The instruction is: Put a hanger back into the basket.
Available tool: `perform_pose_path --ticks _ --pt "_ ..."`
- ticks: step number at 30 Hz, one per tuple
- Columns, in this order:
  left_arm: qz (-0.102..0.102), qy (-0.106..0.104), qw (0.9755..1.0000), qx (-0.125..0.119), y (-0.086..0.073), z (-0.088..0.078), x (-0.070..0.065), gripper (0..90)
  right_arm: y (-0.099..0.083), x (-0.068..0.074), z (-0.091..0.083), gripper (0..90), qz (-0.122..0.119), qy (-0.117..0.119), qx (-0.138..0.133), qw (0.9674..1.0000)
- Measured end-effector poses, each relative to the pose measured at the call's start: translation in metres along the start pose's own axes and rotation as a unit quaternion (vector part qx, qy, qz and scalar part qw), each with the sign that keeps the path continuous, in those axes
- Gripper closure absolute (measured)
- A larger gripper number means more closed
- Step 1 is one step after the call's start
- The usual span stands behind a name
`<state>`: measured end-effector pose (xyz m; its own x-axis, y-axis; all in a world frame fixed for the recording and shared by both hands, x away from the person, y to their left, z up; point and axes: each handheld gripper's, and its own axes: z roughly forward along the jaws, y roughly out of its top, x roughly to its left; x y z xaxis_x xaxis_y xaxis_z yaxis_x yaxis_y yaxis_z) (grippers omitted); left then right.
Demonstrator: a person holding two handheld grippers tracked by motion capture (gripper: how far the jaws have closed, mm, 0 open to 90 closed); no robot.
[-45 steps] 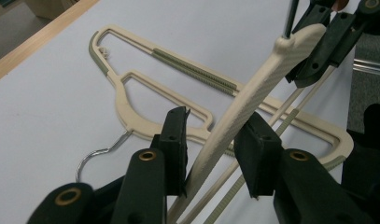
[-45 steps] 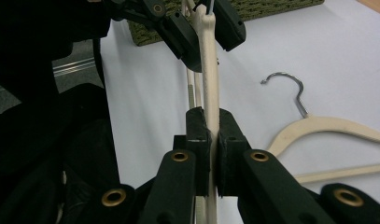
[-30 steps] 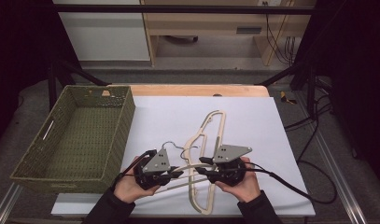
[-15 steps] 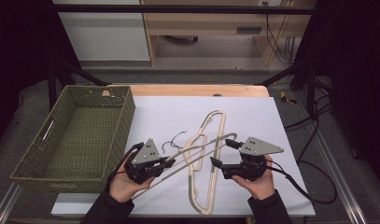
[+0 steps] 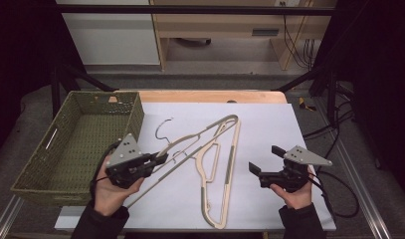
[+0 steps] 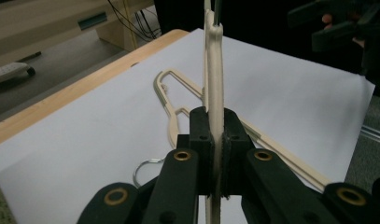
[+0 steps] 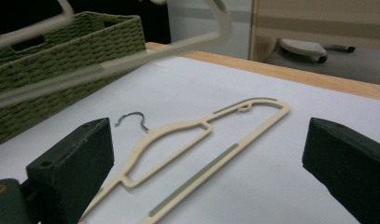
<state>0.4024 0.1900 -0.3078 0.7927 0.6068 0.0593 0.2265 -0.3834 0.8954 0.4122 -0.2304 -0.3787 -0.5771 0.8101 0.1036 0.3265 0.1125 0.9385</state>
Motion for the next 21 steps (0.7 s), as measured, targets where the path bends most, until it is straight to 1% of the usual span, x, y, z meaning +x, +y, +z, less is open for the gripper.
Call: perform_pose_path --ticks 1,3,6,8,9,11,13,14,15,16,20,21 --pt "-0.001 0.004 1.0000 -0.004 0.002 -0.007 0.004 85.5 -0.001 -0.002 -0.001 2.8 -0.002 -0.002 0.000 1.0000" --pt "-0.002 0.016 0.9999 -0.005 0.005 -0.017 0.012 85.5 -0.003 -0.005 -0.003 3.5 0.003 -0.007 0.001 1.0000" --pt "-0.004 0.027 0.9996 -0.008 0.010 -0.031 0.026 85.5 -0.003 -0.007 -0.004 4.5 0.006 -0.004 0.003 1.0000" --pt "-0.006 0.031 0.9995 -0.007 0.013 -0.039 0.035 85.5 -0.003 -0.008 -0.006 4.6 -0.001 -0.007 -0.001 1.0000" --pt "-0.008 0.035 0.9993 -0.008 0.015 -0.044 0.040 85.5 -0.003 -0.009 -0.008 4.6 -0.002 -0.004 0.000 1.0000" --pt "-0.008 0.047 0.9989 -0.006 0.019 -0.052 0.050 85.5 -0.002 -0.009 -0.008 4.4 -0.002 -0.007 -0.003 1.0000" --pt "-0.012 0.060 0.9981 -0.003 0.022 -0.060 0.061 85.5 -0.002 -0.010 -0.010 4.5 -0.005 -0.008 -0.004 0.9999" --pt "-0.010 0.068 0.9977 -0.005 0.023 -0.064 0.067 85.5 -0.002 -0.010 -0.010 4.4 -0.005 -0.008 -0.004 0.9999" --pt "-0.017 0.070 0.9974 -0.002 0.023 -0.067 0.073 85.5 -0.002 -0.010 -0.011 4.4 -0.005 -0.009 -0.005 0.9999" --pt "-0.021 0.075 0.9969 -0.002 0.023 -0.070 0.080 85.5 -0.002 -0.010 -0.011 4.4 -0.005 -0.009 -0.004 0.9999" --pt "-0.031 0.099 0.9945 0.010 0.019 -0.080 0.105 85.5 -0.002 -0.010 -0.009 4.0 -0.005 -0.015 0.006 0.9999" --pt "-0.034 0.105 0.9938 0.010 0.017 -0.082 0.112 85.5 -0.002 -0.010 -0.009 4.0 -0.005 -0.016 0.006 0.9998"
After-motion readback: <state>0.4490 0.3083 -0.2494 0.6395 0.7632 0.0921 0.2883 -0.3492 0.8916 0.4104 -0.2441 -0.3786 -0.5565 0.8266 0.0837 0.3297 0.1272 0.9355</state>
